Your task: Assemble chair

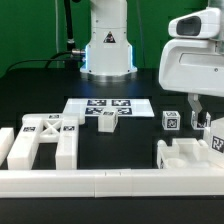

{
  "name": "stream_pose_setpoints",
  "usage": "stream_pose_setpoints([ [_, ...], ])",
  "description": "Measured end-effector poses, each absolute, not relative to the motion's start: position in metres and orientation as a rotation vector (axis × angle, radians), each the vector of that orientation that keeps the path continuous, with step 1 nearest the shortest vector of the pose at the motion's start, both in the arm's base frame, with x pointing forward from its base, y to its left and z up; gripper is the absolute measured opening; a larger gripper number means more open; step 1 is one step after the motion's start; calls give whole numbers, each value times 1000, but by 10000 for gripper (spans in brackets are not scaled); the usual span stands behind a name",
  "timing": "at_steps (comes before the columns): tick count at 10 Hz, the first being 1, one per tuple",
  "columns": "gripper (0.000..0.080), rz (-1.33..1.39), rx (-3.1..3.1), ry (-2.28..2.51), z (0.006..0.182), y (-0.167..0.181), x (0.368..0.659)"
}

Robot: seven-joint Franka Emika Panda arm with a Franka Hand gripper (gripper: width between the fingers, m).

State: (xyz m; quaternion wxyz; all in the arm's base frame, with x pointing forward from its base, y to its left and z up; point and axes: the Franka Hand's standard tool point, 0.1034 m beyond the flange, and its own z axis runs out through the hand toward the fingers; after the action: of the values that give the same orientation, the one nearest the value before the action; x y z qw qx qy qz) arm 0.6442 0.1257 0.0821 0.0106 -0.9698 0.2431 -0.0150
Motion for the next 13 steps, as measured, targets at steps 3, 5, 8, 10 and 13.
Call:
stream_pose_setpoints([
  [3, 648, -52, -3129, 208, 78, 122, 644],
  [5, 648, -57, -3140, -130, 80, 119, 647],
  [8, 648, -64, -3100, -595, 83, 117, 650],
  [10, 621, -63, -3071, -748, 82, 116, 650],
  [13, 283, -63, -3086, -679, 82, 116, 650],
])
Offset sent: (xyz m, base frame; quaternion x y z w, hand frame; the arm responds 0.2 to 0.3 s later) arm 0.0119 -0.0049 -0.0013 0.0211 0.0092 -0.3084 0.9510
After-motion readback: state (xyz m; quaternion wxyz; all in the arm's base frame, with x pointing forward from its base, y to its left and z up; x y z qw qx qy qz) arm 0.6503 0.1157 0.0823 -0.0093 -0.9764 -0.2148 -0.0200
